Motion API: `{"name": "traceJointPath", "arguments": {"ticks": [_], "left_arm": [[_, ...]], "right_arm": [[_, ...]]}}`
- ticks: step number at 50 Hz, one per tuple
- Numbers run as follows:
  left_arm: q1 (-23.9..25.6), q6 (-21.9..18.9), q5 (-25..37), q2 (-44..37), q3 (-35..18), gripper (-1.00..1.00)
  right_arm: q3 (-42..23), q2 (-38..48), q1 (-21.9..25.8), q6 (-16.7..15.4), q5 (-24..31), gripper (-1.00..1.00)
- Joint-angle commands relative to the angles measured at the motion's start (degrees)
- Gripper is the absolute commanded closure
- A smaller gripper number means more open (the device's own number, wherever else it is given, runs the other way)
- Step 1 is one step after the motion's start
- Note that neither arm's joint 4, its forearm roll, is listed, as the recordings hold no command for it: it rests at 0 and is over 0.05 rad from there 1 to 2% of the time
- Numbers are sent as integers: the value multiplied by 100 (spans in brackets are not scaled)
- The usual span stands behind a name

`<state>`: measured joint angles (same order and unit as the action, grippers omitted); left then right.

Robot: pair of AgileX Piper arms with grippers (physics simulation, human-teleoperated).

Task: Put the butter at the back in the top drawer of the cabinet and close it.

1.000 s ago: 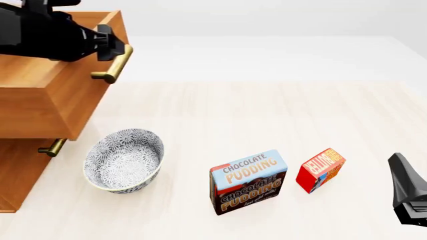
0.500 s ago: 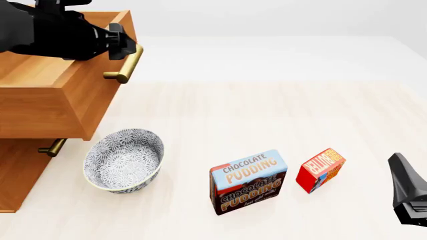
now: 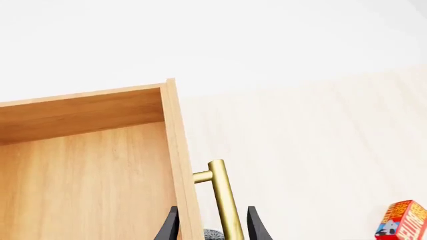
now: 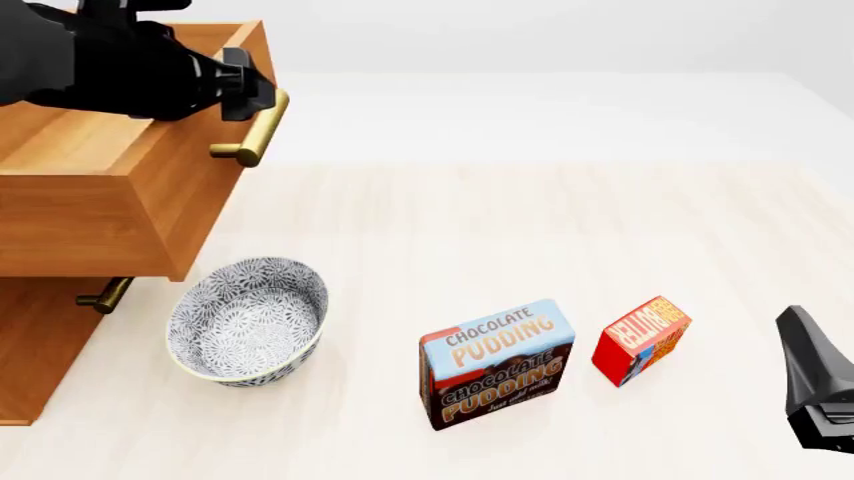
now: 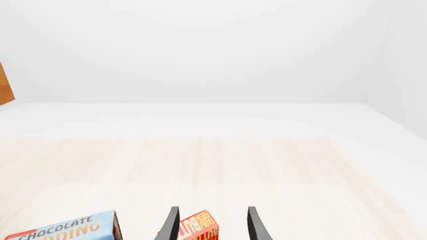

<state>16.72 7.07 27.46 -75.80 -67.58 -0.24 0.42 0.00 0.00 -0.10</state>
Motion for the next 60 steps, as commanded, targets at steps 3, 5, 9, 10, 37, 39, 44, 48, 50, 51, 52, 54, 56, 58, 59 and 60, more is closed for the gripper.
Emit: {"name": "traceJointPath", "arguments": {"ticks": [3, 5, 9, 10, 37, 39, 44, 48, 50, 51, 52, 54, 56, 58, 59, 60], "left_arm": [[264, -244, 14, -563, 183, -100], [289, -241, 25, -570, 161, -100], [328, -247, 77, -543, 114, -100], [331, -248, 95, -536, 100, -100], [78, -798, 935, 194, -466, -100], [58, -835, 995, 257, -504, -100], [6, -924, 1115, 411, -550, -100], [-57, -955, 1251, 552, -562, -100], [-34, -957, 1341, 623, -590, -100], [-45, -983, 1369, 667, -596, -100], [-45, -983, 1370, 668, -596, -100], [-47, -1010, 1446, 734, -639, -100], [-64, -1057, 1506, 815, -669, -100], [-29, -1057, 1549, 857, -691, -100], [-21, -1069, 1554, 878, -688, -100], [-12, -1078, 1562, 892, -686, -100]], "right_arm": [[0, 0, 0, 0, 0, -100], [0, 0, 0, 0, 0, -100], [0, 0, 0, 0, 0, -100], [0, 0, 0, 0, 0, -100], [0, 0, 0, 0, 0, -100], [0, 0, 0, 0, 0, -100], [0, 0, 0, 0, 0, -100], [0, 0, 0, 0, 0, -100], [0, 0, 0, 0, 0, -100], [0, 0, 0, 0, 0, -100], [0, 0, 0, 0, 0, -100], [0, 0, 0, 0, 0, -100], [0, 0, 0, 0, 0, -100], [0, 0, 0, 0, 0, -100], [0, 0, 0, 0, 0, -100], [0, 0, 0, 0, 0, -100]]}}
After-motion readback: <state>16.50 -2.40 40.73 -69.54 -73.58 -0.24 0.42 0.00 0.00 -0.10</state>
